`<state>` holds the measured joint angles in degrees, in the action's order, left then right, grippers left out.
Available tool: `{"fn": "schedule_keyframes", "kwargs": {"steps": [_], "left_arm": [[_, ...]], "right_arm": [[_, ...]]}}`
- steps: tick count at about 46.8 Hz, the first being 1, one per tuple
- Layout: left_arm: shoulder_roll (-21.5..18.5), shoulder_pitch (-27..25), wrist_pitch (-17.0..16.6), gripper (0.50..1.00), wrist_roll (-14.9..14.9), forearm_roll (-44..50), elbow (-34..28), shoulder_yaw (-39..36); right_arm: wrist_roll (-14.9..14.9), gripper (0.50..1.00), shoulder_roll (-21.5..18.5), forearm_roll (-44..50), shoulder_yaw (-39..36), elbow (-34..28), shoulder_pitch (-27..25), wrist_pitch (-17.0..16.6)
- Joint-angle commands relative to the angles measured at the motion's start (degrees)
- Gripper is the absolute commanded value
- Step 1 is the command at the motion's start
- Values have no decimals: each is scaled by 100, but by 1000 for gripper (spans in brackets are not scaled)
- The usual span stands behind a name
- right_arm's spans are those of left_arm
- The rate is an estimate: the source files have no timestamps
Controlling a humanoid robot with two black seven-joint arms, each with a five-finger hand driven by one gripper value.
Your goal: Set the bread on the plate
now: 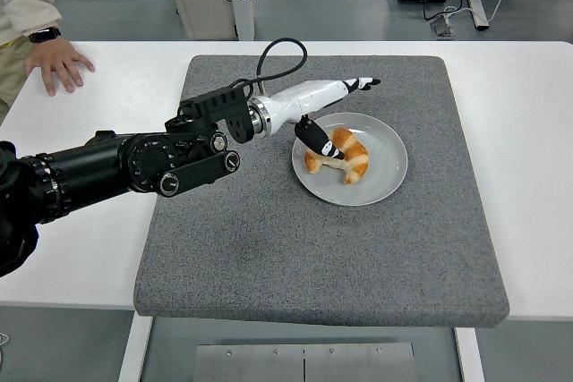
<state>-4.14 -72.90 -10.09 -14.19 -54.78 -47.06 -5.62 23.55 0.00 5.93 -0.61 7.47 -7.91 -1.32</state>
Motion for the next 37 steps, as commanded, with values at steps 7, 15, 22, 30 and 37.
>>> {"fn": "schedule_keyframes", "kwargs": {"steps": [7,15,22,30,37], "left_arm": [[-61,-531,16,969,57,1029,-5,70],[-78,-945,324,971,74,2102,-5,359],[-228,-1059,517,971,355,2629,-5,781],[-404,-980,675,971,1252,3315,4,1782],[-562,-866,737,971,1349,3517,30,2354]], "right_arm": [[0,1000,0,-4,0,0,0,0],[0,1000,0,4,0,0,0,0],[0,1000,0,-4,0,0,0,0],[0,1000,0,4,0,0,0,0],[0,1000,0,4,0,0,0,0]]}}
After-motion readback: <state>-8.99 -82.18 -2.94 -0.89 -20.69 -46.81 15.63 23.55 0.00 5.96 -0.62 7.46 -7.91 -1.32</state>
